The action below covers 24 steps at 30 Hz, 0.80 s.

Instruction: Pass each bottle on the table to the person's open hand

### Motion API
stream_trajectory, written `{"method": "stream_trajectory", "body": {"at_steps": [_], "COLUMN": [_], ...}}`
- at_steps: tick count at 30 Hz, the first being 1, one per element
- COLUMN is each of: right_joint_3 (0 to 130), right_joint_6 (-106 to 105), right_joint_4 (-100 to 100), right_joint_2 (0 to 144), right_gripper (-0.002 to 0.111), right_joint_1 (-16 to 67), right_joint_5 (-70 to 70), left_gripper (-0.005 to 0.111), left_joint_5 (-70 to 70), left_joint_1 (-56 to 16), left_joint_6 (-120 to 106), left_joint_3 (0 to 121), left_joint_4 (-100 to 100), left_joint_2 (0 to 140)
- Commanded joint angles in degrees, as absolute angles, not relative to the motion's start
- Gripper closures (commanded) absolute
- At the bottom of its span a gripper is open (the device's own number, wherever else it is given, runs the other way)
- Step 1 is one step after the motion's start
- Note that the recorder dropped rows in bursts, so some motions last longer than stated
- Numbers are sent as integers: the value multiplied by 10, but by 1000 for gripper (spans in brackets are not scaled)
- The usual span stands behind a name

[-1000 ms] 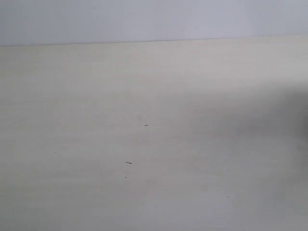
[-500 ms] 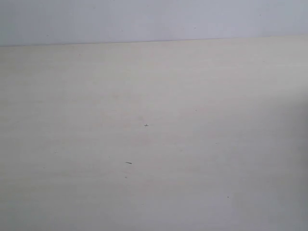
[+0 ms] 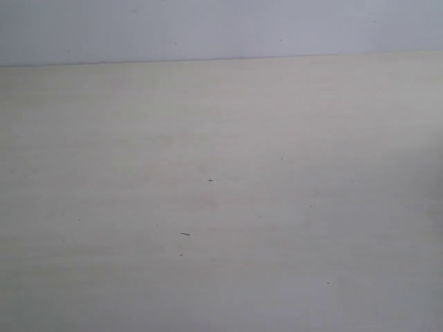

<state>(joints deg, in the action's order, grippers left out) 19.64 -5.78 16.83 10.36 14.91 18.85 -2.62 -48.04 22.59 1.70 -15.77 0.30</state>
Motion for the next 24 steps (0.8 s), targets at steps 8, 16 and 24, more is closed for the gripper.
{"method": "stream_trajectory", "body": {"at_steps": [8,16,24], "right_joint_3": [36,0,0], "right_joint_6": [-64,-60,-60], "right_joint_4": [40,40,43], "right_joint_2": [0,0,0], "right_gripper": [108,108,108], "right_joint_1": [74,74,74], "right_joint_5": [81,80,81], "left_gripper": [107,107,107], "left_joint_5": [-19,-19,-19], "left_joint_1": [-480,-480,-480], "left_joint_6": [226,226,226], "left_joint_3": [16,16,16], "left_joint_4": [-159,-159,-159], "left_joint_2": [0,0,0]}}
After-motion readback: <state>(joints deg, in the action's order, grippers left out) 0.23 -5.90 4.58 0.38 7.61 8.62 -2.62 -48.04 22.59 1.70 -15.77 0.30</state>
